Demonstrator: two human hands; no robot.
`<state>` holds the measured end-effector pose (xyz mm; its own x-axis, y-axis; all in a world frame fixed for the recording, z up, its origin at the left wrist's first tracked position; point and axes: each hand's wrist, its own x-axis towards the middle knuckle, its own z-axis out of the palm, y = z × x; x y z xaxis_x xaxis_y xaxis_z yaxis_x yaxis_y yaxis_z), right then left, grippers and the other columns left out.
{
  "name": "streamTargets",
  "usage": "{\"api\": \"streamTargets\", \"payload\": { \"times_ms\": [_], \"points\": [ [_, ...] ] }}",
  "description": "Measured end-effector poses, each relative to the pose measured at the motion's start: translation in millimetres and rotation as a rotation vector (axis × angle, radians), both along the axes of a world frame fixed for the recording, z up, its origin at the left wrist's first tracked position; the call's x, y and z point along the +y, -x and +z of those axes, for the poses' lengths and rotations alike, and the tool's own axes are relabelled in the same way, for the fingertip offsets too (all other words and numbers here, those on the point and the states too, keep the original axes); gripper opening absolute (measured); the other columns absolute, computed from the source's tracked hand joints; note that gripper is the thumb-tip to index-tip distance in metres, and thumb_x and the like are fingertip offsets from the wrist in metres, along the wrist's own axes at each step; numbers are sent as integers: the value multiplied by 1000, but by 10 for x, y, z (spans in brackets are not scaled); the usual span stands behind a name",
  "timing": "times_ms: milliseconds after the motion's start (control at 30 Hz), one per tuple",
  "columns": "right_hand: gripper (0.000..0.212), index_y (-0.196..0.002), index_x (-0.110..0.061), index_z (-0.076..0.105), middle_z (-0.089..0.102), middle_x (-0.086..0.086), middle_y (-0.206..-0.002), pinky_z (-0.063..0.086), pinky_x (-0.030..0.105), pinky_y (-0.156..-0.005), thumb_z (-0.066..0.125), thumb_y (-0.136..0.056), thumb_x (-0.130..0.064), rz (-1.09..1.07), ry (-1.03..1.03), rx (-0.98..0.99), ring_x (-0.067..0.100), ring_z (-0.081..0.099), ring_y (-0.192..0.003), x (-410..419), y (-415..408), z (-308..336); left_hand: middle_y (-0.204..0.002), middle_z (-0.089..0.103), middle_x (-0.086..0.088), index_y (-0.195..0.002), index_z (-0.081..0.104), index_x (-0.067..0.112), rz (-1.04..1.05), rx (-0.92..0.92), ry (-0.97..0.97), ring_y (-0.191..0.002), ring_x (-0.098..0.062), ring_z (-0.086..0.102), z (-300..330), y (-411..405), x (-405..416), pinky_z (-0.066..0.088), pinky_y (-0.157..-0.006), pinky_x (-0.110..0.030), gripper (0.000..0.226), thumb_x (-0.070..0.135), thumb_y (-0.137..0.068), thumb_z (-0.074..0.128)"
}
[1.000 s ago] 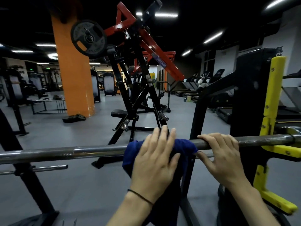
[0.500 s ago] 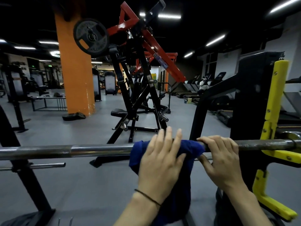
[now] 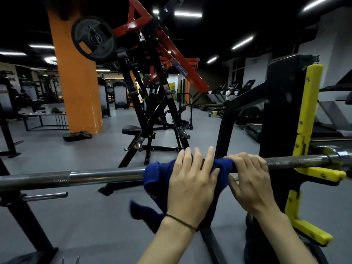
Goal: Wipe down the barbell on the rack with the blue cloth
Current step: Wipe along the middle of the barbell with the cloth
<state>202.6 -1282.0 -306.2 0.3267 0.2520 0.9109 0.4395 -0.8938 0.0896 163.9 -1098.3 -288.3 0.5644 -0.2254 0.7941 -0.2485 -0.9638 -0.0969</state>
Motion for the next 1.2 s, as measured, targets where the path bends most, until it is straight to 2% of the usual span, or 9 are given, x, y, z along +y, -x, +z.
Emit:
{"api": "streamTargets", "payload": {
  "times_ms": [200,333,400,567,700,833,967,1100,1200],
  "points": [
    [41,-99,-16,65,60,-4,-86,38,37,-79,50,-94,-53,48,108,62,23,55,-76,-46,21,205,-163,30,-9,-160,23,21,113,-2,4,-152,-27,24,-215,272,923,12,-125,-45,60,46,-106,28],
    [48,-87,-29,64,51,-20,-67,28,16,-69,38,-90,-70,69,128,332,4,45,-60,-61,67,494,-159,37,-12,-155,36,13,168,-7,97,-149,-34,30,-126,215,810,17,-123,-49,62,47,-104,26],
    [51,-86,-33,62,53,-20,-66,29,20,-70,32,-88,-74,56,136,439,3,47,-63,-69,62,534,-155,43,-13,-152,41,11,127,-10,97,-146,-35,34,-69,131,524,19,-122,-50,60,45,-104,29],
    [40,-111,-25,65,57,-12,-93,38,36,-82,41,-100,-56,37,72,195,15,53,-85,-40,104,243,-147,52,-14,-150,46,10,-5,-17,7,-141,-35,42,-18,-35,-37,26,-119,-47,53,39,-107,35],
    [48,-129,-15,64,61,0,-111,37,41,-98,42,-103,-48,4,55,84,25,54,-102,-204,61,71,-152,47,-14,-154,39,15,-13,-15,-82,-144,-33,39,-54,50,328,24,-120,-44,55,40,-106,34],
    [50,-116,-14,67,61,-1,-98,33,36,-92,31,-107,-48,-13,-19,40,24,53,-92,-261,27,76,-158,39,-10,-157,33,18,96,-25,12,-149,-29,31,-139,212,827,20,-122,-46,59,45,-106,27],
    [39,-97,-19,64,54,-5,-88,27,34,-86,33,-106,-40,-38,-130,24,20,46,-83,-137,-3,91,-155,43,-10,-153,40,16,137,4,116,-148,-32,30,-64,132,474,19,-122,-49,58,45,-106,23],
    [41,-97,-17,64,56,-3,-88,26,34,-84,32,-107,-41,-30,-110,20,21,46,-84,-165,-14,71,-152,47,-14,-153,39,13,-6,4,-7,-144,-35,37,-43,10,-65,22,-120,-47,56,41,-106,35],
    [43,-100,-14,65,58,0,-90,27,34,-86,33,-107,-41,-33,-94,7,24,48,-86,-185,-8,52,-154,45,-13,-155,37,16,-22,4,-43,-144,-34,38,-56,41,175,22,-120,-44,57,44,-105,36]
  ]
}}
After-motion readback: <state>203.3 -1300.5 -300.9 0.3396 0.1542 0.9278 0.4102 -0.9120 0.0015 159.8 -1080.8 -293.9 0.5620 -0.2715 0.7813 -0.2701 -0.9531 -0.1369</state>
